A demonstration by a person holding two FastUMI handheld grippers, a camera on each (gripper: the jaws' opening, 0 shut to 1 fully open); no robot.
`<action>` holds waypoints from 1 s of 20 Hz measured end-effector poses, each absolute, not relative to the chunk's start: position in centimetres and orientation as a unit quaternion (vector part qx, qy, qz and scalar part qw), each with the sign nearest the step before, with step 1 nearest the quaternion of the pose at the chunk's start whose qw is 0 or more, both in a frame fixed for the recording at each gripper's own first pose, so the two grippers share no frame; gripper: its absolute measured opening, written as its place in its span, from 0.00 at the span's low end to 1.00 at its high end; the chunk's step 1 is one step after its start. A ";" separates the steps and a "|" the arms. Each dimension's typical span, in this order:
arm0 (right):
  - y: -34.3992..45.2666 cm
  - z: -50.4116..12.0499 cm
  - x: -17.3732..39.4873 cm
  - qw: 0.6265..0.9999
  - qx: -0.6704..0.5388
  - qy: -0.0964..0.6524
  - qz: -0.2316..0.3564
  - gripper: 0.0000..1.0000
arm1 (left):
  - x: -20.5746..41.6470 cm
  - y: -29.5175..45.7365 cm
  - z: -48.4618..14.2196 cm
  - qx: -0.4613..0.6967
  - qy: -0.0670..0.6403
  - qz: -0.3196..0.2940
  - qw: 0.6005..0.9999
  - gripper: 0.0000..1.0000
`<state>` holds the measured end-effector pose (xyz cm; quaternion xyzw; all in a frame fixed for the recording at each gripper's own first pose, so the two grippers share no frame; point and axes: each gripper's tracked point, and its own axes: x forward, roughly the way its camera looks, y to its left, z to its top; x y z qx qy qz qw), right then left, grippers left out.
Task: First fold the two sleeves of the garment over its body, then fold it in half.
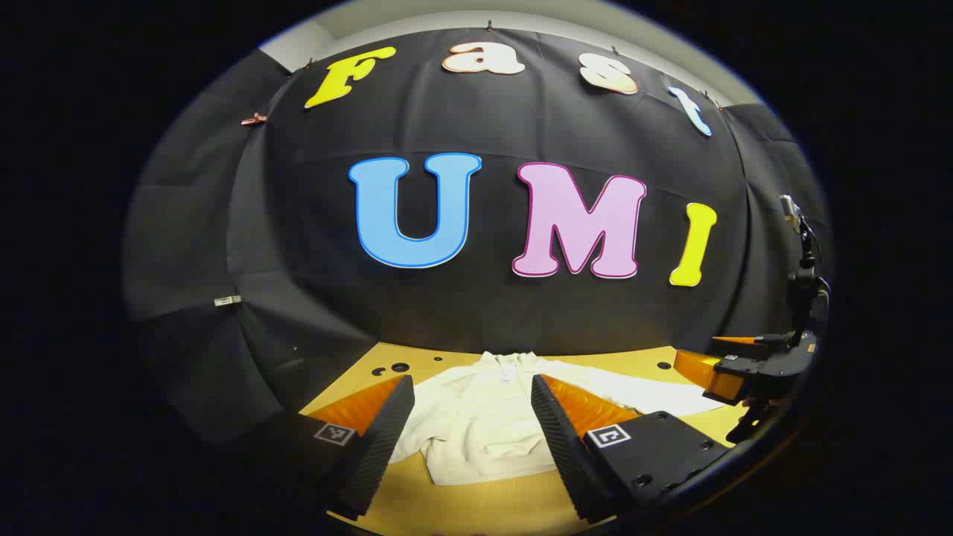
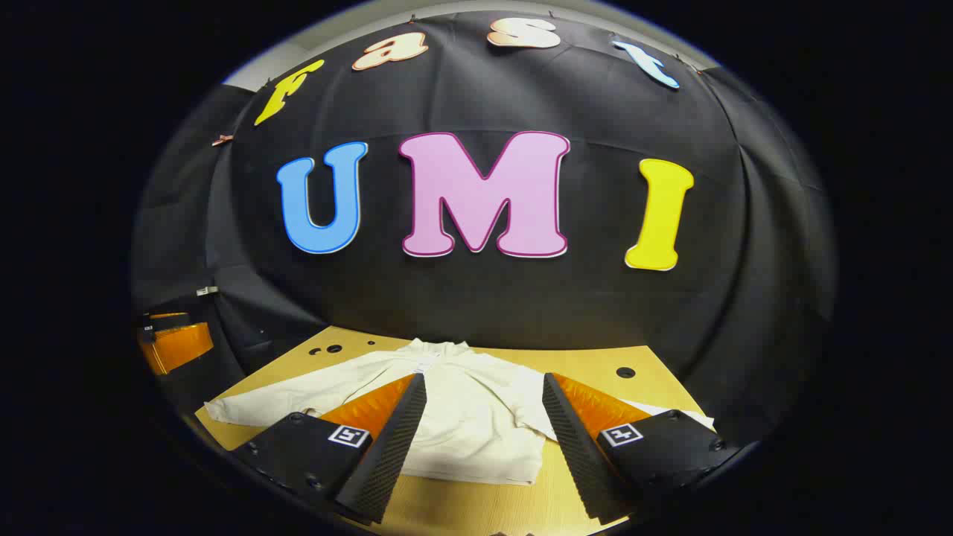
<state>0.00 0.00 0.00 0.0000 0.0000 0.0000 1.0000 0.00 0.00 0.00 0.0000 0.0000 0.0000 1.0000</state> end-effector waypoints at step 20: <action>-4.6 -1.4 -0.1 0.997 0.009 0.014 -0.074 0.96 | 2.7 1.5 -2.5 0.005 0.037 -0.031 0.999 0.97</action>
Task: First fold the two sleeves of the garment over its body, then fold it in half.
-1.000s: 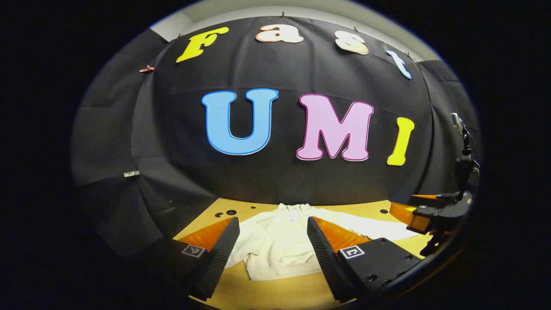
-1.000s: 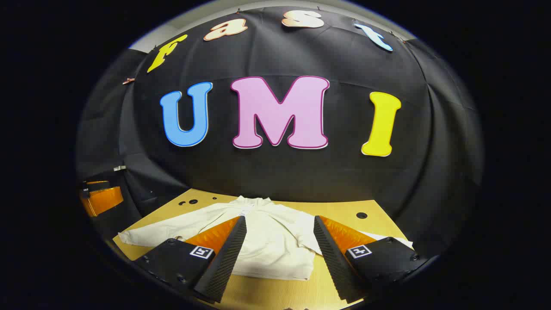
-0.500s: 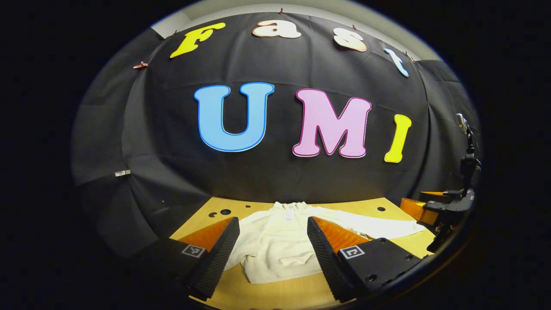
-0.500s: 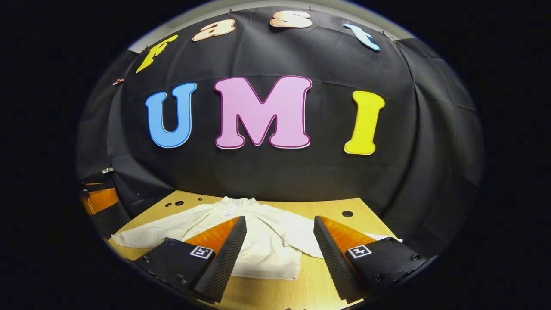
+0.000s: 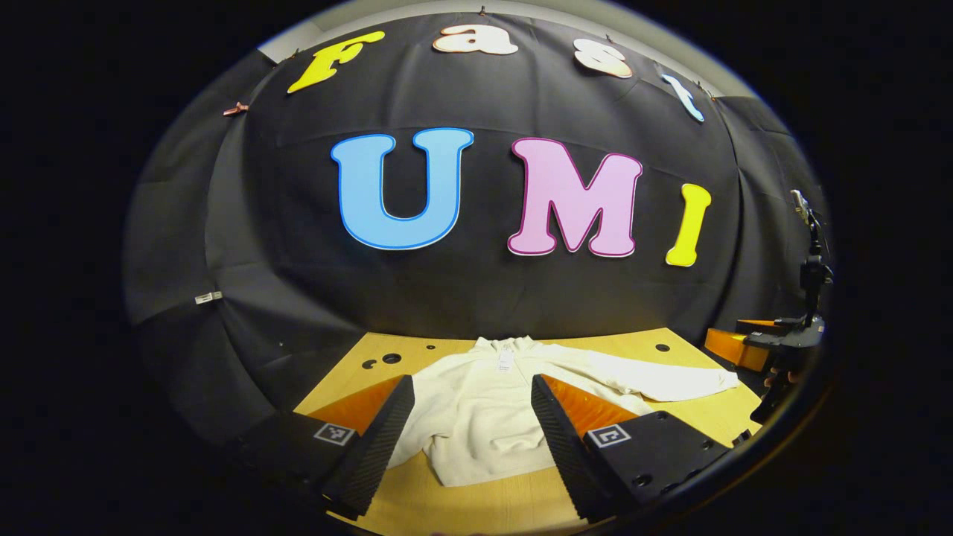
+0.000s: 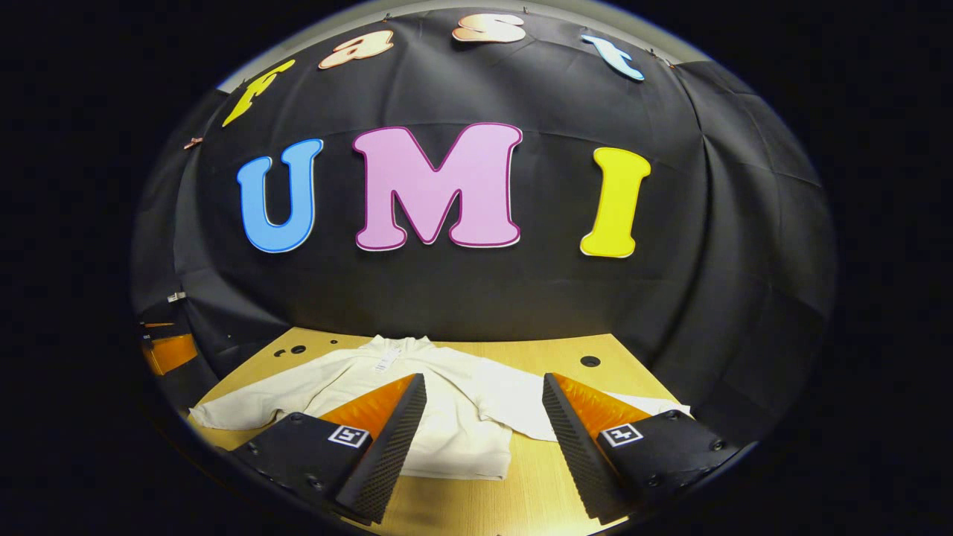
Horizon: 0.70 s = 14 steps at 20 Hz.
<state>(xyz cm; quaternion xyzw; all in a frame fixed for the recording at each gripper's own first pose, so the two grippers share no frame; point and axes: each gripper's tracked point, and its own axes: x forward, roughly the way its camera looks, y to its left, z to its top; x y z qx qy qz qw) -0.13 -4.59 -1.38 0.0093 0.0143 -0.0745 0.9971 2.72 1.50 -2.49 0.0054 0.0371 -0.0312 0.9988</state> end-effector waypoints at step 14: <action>-19.3 -5.2 1.2 0.973 0.031 0.079 -0.215 0.98 | 3.5 -0.9 -4.2 0.018 0.066 -0.046 0.997 0.97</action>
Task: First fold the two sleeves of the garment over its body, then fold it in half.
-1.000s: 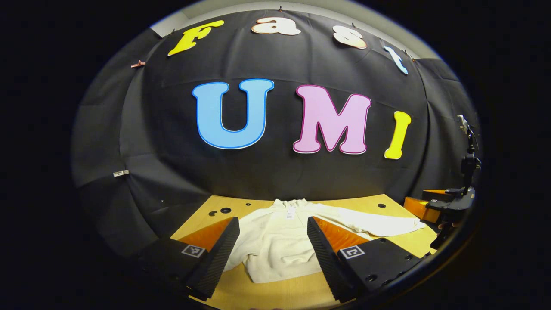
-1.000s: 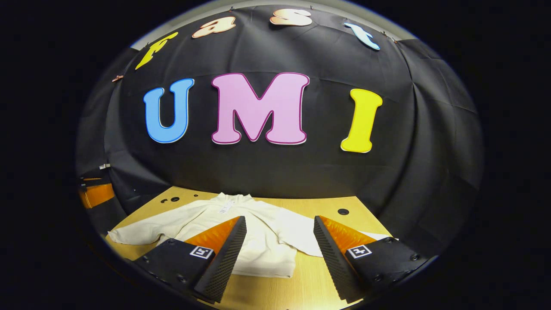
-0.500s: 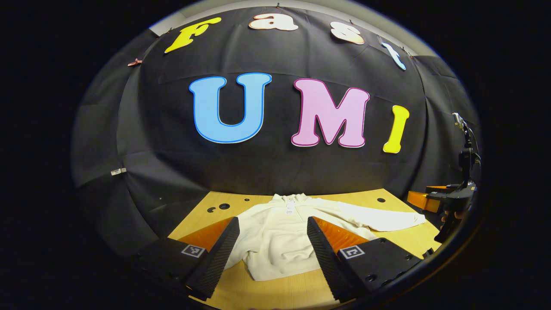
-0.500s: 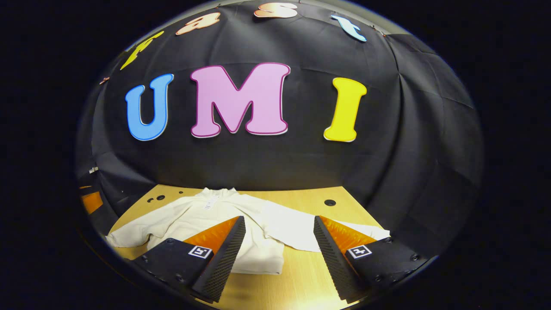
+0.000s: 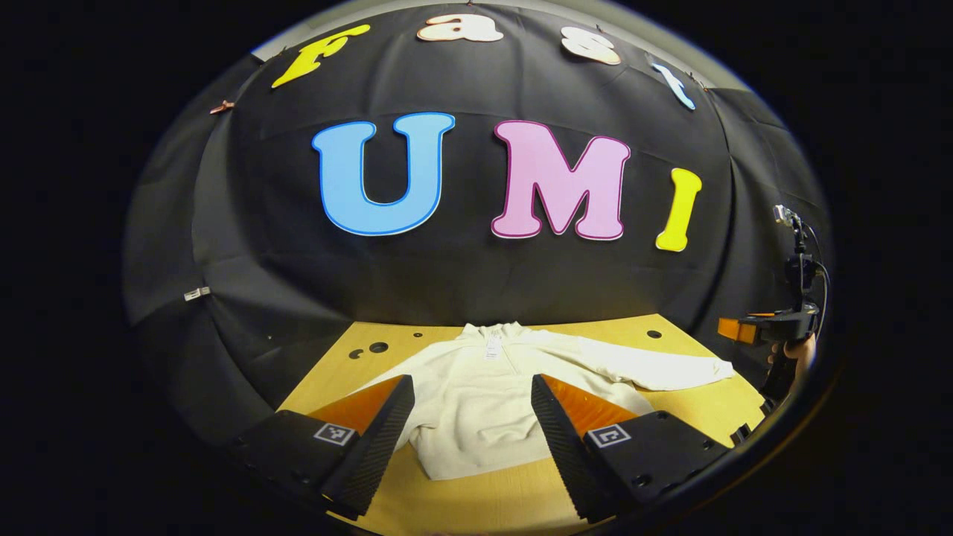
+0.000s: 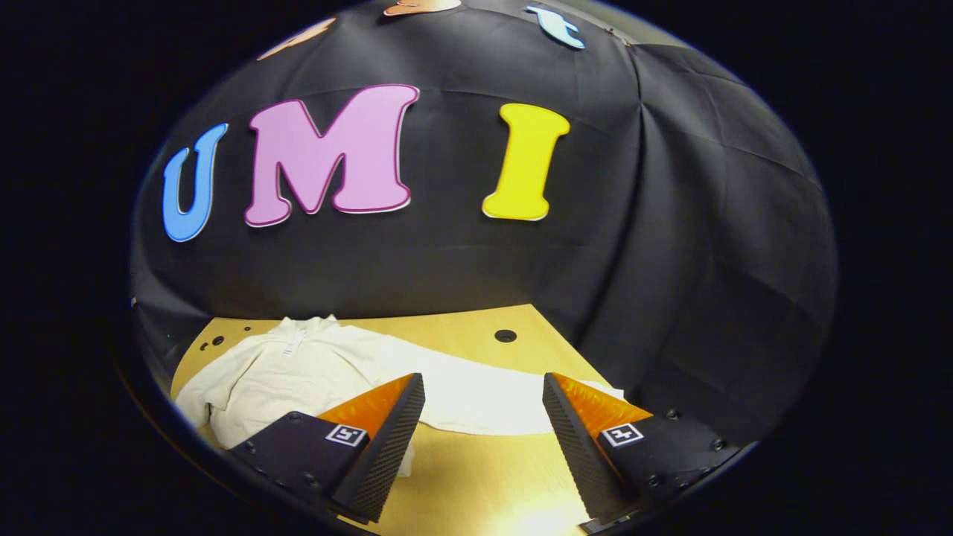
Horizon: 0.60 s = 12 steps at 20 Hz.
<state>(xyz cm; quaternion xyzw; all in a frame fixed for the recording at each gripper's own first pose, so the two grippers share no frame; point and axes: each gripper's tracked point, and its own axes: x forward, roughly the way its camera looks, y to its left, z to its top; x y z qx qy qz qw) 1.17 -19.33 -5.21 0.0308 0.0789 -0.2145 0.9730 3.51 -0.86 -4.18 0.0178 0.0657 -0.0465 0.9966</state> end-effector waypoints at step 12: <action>-32.5 -13.3 3.6 0.937 0.087 0.181 -0.284 0.98 | 5.0 -2.8 -7.3 0.034 0.114 -0.027 0.993 0.97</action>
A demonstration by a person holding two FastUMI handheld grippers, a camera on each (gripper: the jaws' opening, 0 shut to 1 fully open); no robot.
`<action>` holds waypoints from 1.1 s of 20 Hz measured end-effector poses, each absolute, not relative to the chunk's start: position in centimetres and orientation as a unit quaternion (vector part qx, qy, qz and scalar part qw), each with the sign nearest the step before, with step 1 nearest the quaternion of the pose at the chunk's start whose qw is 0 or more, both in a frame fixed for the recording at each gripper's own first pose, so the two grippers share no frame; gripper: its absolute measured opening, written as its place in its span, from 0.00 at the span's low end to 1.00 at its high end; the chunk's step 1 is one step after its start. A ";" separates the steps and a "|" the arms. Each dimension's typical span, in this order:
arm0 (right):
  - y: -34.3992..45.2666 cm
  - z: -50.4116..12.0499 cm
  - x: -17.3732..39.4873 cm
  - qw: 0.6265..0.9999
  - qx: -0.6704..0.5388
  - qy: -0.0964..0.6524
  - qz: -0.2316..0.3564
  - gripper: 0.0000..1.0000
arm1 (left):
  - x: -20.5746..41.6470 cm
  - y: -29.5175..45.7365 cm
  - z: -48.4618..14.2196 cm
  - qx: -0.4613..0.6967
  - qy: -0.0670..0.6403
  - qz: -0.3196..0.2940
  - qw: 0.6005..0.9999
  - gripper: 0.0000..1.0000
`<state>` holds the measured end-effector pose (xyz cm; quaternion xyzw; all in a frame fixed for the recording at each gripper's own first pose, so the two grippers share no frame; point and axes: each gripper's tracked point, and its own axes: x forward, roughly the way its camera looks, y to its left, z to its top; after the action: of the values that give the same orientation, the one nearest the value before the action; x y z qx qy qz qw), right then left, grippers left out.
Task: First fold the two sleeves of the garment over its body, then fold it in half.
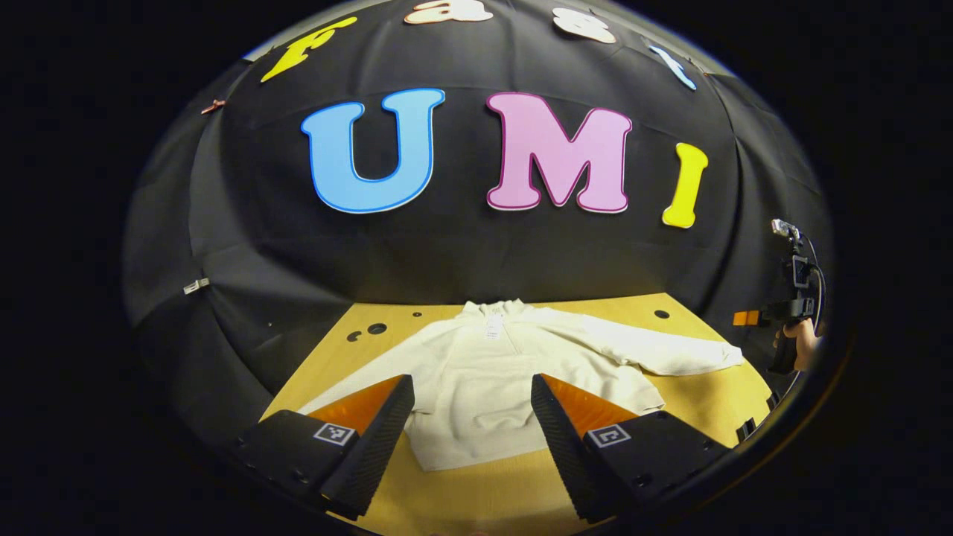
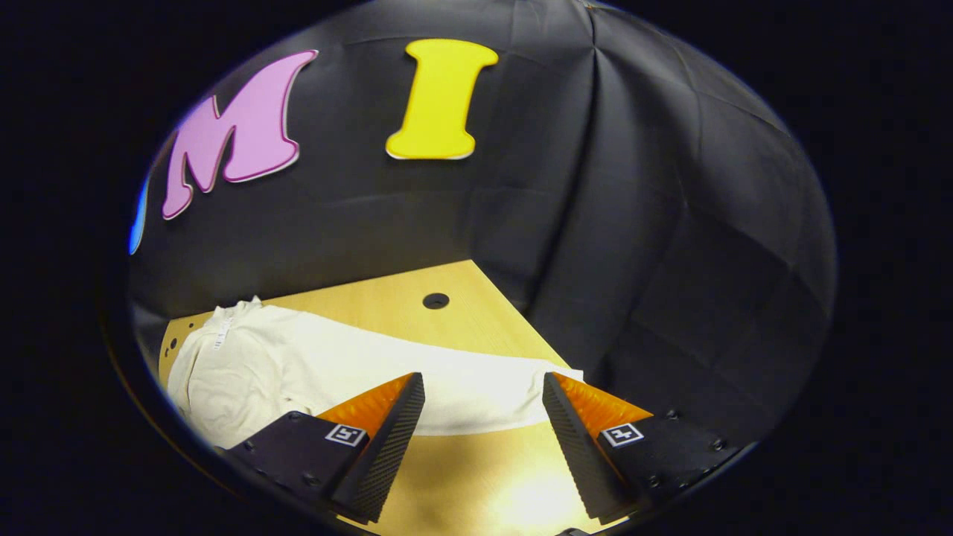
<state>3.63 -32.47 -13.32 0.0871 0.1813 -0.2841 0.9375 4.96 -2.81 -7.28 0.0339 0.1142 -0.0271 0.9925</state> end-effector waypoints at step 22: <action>-41.0 -27.8 7.0 0.861 0.197 0.325 -0.336 0.98 | 6.4 -8.9 -7.9 0.045 0.156 -0.040 0.986 0.95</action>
<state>7.01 -40.96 -27.84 0.1971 0.3255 -0.3363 0.8615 6.38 -8.93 -7.95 0.0451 0.1564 -0.0398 0.9859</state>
